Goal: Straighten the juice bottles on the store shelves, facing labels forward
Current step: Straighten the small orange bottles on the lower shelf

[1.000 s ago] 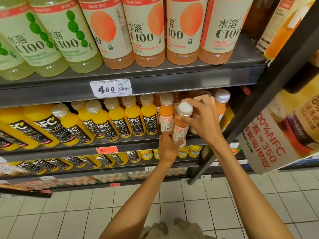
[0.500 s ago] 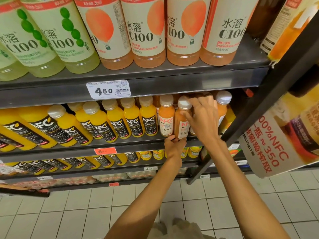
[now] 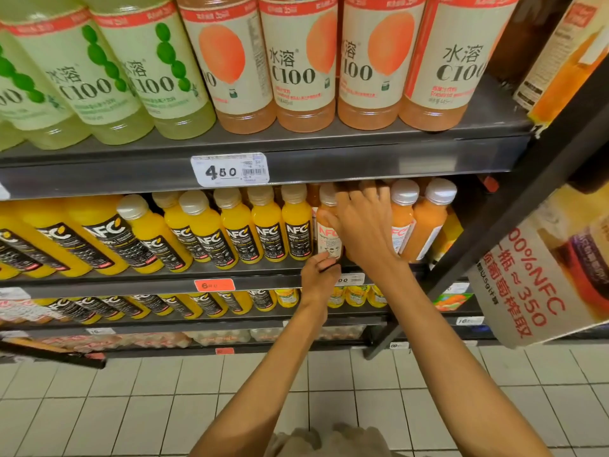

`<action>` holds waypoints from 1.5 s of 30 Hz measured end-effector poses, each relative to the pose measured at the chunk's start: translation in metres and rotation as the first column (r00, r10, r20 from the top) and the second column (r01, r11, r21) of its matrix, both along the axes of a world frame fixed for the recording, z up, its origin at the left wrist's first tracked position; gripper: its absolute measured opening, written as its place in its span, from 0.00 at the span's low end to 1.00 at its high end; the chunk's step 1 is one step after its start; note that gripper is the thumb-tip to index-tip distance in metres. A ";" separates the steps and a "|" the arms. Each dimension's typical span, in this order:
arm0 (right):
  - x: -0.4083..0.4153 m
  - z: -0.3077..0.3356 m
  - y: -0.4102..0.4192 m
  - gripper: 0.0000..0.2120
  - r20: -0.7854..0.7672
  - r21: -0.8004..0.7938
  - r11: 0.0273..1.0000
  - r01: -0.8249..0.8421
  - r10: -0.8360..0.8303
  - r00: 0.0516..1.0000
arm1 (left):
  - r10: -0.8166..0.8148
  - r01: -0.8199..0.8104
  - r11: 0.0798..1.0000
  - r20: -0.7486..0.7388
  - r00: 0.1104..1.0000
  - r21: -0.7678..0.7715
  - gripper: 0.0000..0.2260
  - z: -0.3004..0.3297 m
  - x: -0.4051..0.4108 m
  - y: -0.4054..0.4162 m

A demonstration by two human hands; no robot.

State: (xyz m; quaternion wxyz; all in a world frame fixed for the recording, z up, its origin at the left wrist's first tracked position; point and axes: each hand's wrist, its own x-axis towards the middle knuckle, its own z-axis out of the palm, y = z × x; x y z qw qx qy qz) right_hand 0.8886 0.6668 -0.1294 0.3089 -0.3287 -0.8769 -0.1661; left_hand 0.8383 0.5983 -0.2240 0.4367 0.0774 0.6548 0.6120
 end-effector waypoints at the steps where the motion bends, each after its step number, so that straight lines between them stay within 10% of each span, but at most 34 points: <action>1: -0.004 -0.002 -0.001 0.15 0.003 0.021 1.000 -0.004 0.004 1.000 | 0.006 -0.006 1.000 -0.031 0.999 0.003 0.16 0.002 -0.005 -0.004; 7: -0.004 -0.019 -0.014 0.14 -0.217 -0.130 0.977 -0.171 0.141 0.966 | 0.014 -0.007 0.999 -0.182 0.983 0.042 0.17 0.008 -0.019 -0.017; 12: 0.012 -0.016 -0.036 0.16 -0.470 -0.570 0.678 -0.464 0.194 0.861 | -0.161 0.195 0.979 -0.381 0.910 0.053 0.29 0.003 -0.010 -0.035; 18: 0.033 0.009 -0.045 0.18 -0.773 -0.522 0.524 -0.673 0.044 0.633 | -0.200 0.249 0.968 -0.505 0.840 0.031 0.25 0.020 0.007 -0.070; 22: 0.043 0.013 -0.042 0.19 -0.759 -0.645 0.106 -0.757 -0.210 0.616 | -0.333 0.390 0.919 -0.424 0.842 0.052 0.13 0.038 0.022 -0.108; 26: 0.054 0.008 -0.045 0.16 -0.766 -0.428 -0.376 -0.822 -0.332 0.551 | -0.486 0.510 0.848 -0.171 0.857 0.144 0.14 0.051 0.041 -0.135; 32: 0.048 0.014 -0.064 0.13 -0.720 -0.677 -0.029 -0.736 -0.183 0.669 | -0.266 0.322 0.940 -0.349 0.899 0.112 0.23 0.056 0.057 -0.141; 42: 0.039 0.014 -0.072 0.18 -0.688 -0.470 -0.440 -0.765 -0.360 0.630 | -0.389 0.336 0.876 0.093 0.917 0.346 0.28 0.064 0.049 -0.149; 45: 0.027 0.015 -0.077 0.12 -0.714 -0.476 -0.380 -0.793 -0.359 0.601 | -0.362 0.326 0.894 0.068 0.930 0.307 0.27 0.063 0.038 -0.153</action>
